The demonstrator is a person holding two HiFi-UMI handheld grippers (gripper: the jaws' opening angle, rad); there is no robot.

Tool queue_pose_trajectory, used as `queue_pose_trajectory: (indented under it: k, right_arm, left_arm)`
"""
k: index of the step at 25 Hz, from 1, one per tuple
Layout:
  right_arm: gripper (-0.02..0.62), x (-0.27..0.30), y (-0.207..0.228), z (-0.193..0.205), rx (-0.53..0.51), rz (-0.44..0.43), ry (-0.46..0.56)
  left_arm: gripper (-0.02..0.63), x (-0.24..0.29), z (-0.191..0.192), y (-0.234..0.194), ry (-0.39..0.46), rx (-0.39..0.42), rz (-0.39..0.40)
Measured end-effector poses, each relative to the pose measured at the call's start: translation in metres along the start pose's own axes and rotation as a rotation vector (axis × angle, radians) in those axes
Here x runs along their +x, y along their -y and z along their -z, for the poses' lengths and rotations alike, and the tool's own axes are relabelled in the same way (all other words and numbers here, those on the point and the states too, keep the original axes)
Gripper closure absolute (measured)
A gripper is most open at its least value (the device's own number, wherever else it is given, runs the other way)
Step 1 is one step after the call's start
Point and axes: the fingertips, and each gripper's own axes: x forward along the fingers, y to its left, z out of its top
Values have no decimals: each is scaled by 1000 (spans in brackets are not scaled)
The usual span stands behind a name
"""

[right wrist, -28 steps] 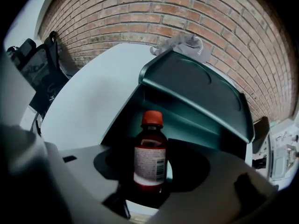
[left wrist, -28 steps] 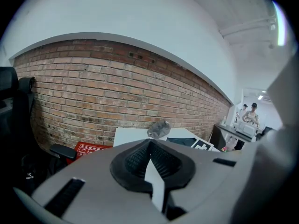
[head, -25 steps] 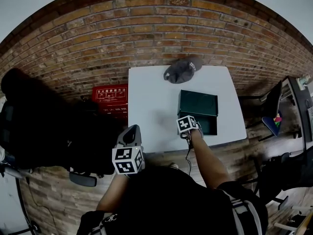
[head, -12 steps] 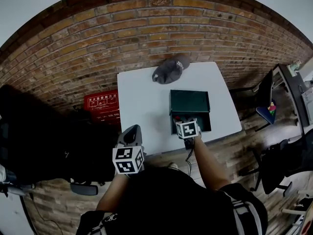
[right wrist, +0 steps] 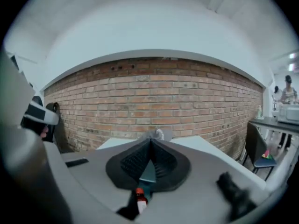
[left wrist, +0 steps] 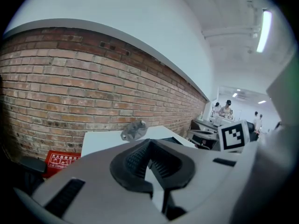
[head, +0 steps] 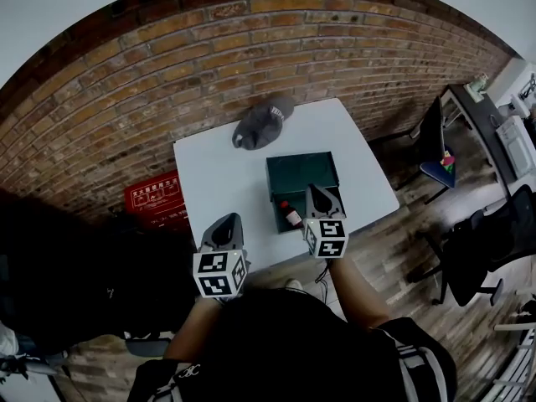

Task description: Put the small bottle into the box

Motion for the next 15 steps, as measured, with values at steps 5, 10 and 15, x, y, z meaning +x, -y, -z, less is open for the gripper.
queue_pose_trajectory:
  k: [5, 10, 15]
  right_arm:
    - [566, -30, 15, -45, 84, 42, 122]
    - [566, -67, 20, -83, 89, 86, 231]
    - [566, -86, 17, -81, 95, 76, 221]
  left_arm:
    - [595, 15, -9, 14, 8, 24, 49]
    - [595, 30, -13, 33, 7, 58, 113]
    - [595, 40, -18, 55, 14, 81, 166]
